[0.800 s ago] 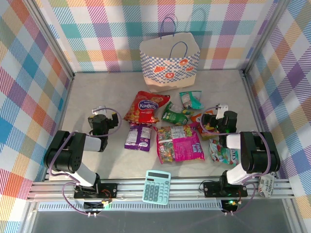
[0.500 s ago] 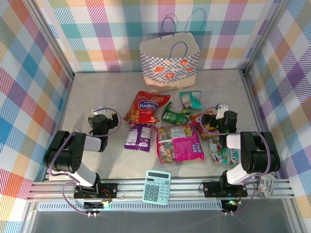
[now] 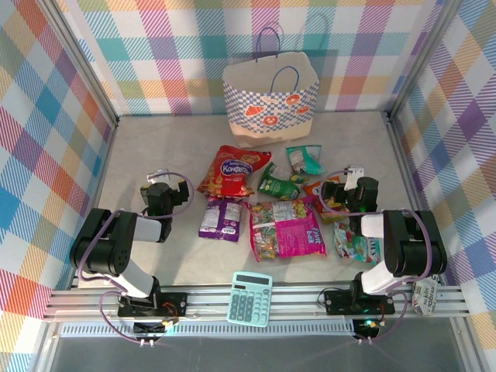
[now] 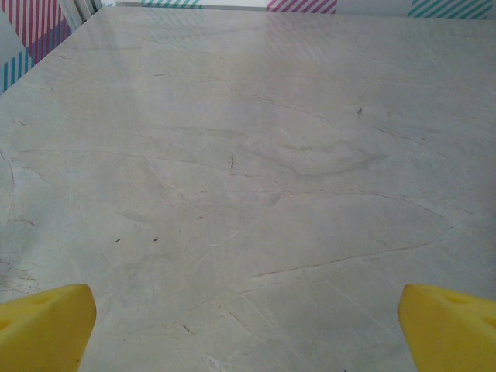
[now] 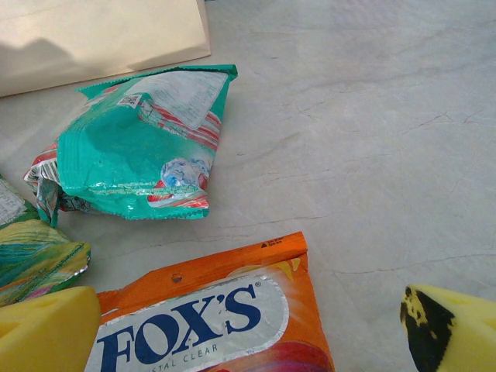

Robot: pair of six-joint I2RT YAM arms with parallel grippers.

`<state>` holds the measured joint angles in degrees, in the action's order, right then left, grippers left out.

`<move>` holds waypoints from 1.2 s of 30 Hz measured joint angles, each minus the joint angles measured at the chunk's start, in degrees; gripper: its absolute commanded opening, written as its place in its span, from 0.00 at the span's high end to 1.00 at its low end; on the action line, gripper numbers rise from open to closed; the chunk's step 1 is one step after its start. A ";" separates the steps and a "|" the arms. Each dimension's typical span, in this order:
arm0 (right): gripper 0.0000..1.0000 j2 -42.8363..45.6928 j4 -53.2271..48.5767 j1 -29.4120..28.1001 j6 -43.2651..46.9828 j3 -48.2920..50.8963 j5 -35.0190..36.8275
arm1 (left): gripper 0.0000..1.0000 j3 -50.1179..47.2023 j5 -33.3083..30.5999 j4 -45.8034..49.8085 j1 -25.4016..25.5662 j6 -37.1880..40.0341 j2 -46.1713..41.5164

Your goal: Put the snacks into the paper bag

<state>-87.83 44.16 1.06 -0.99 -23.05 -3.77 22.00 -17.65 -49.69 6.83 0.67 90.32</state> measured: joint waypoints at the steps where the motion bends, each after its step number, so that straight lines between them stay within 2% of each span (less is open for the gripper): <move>1: 0.01 0.00 -0.02 0.00 0.00 0.00 0.00 | 0.00 0.00 0.00 0.00 0.00 0.00 0.00; 29: 0.01 0.20 -2.19 -0.02 0.24 -1.49 -0.85 | 0.00 0.02 -0.37 0.28 0.00 0.00 -0.15; 36: 0.01 5.92 -13.84 -0.39 0.09 -6.93 -0.50 | 0.00 4.87 -0.35 12.24 0.26 0.26 -6.25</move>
<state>-81.91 30.33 0.67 -0.91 -29.98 -4.27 26.87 -18.00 -37.45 7.09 0.93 84.07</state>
